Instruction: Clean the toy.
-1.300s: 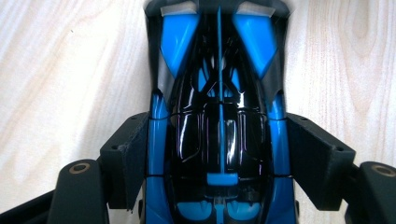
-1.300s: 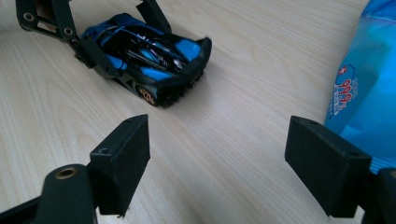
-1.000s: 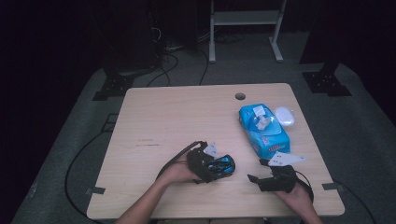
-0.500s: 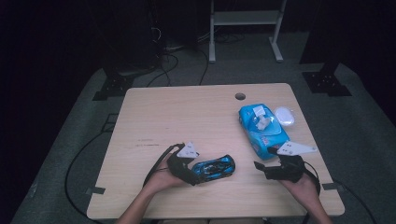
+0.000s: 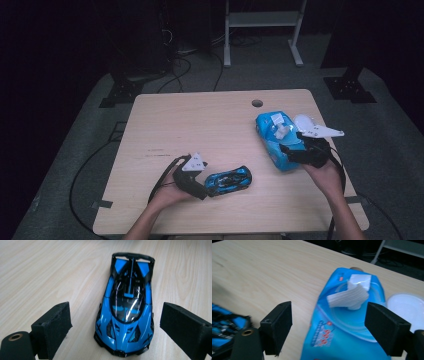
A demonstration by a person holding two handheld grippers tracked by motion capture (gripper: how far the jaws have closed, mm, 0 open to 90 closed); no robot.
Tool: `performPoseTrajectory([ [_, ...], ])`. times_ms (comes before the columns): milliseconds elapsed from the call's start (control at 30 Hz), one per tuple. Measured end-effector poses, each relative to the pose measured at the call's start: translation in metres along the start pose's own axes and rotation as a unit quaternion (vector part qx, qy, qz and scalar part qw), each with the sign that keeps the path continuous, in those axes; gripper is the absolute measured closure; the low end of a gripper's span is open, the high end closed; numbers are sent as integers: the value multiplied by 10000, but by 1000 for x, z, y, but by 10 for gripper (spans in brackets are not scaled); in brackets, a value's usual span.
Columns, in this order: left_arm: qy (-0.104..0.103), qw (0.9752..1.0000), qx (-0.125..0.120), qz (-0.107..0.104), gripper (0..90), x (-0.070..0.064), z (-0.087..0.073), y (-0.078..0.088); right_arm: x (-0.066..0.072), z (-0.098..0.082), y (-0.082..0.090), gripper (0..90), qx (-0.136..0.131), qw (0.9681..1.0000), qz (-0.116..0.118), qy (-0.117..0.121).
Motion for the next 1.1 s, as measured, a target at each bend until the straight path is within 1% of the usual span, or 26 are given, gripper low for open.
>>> performPoseTrajectory([
  [33,-33,10000,32,10,95,0,-1,0,-3,1,-3,213,27,10000,-45,-14],
  [100,-19,10000,11,27,95,1,0,0,-7,3,-6,213,39,9999,-104,-41],
  [133,-31,10000,-22,57,95,2,1,1,-9,4,-8,213,33,9998,-163,-50],
  [167,16,9999,-112,42,95,3,3,1,-10,6,-10,213,15,9998,-183,-77],
  [200,39,9999,-151,17,95,3,4,2,-11,8,-12,213,32,9998,-203,-63],
  [233,42,9998,-182,31,95,3,5,1,-12,9,-14,213,20,9997,-235,-47],
  [267,24,9998,-180,46,95,4,5,1,-14,11,-16,221,-16,9995,-323,-20],
  [300,5,9999,-153,46,95,4,5,1,-15,11,-18,220,24,9994,-356,12],
  [333,3,9999,-158,42,95,4,5,0,-16,11,-22,220,141,9992,-381,35],
  [367,0,9999,-146,52,95,3,4,-1,-17,11,-24,220,184,9991,-384,50],
  [433,-28,9999,-110,63,94,4,2,-2,-17,11,-31,221,259,9990,-359,46],
  [567,-56,9999,-76,44,95,5,1,-1,-11,12,-43,233,317,9989,-337,85],
  [600,-38,9999,-96,41,95,5,1,-1,-10,13,-47,253,314,9988,-375,87],
  [667,-36,9999,-97,31,95,5,1,-1,-11,11,-54,282,389,9982,-445,65],
  [700,-43,9999,-111,27,95,5,1,-1,-12,9,-56,301,425,9980,-464,39],
  [733,-39,9999,-122,24,95,4,1,0,-13,7,-60,339,512,9974,-510,5],
  [800,-44,9999,-149,28,95,5,2,0,-15,4,-63,439,598,9965,-578,5],
  [833,-33,9998,-171,11,95,5,2,1,-16,3,-63,464,620,9962,-616,-33],
  [867,-30,9998,-177,11,95,5,2,1,-17,2,-63,523,636,9958,-653,-83],
  [900,-33,9998,-174,13,95,5,2,0,-19,2,-63,570,638,9955,-688,-84],
  [967,-46,9999,-162,4,95,5,2,0,-22,2,-62,640,627,9952,-734,-149],
  [1033,-64,9999,-152,0,95,4,2,0,-25,2,-61,708,592,9953,-727,-261],
  [1100,-82,9998,-159,2,95,4,2,0,-26,2,-60,780,587,9955,-638,-385],
])
Point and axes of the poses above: each handheld gripper's, and its own axes: y roughly backward along the jaws, z roughly out of its top, x roughly to its left, the point moved 8 cm from there along -y, roughly forward along the jaws, and after that the axes turned 5 degrees about -z, right-handed, at the moved point
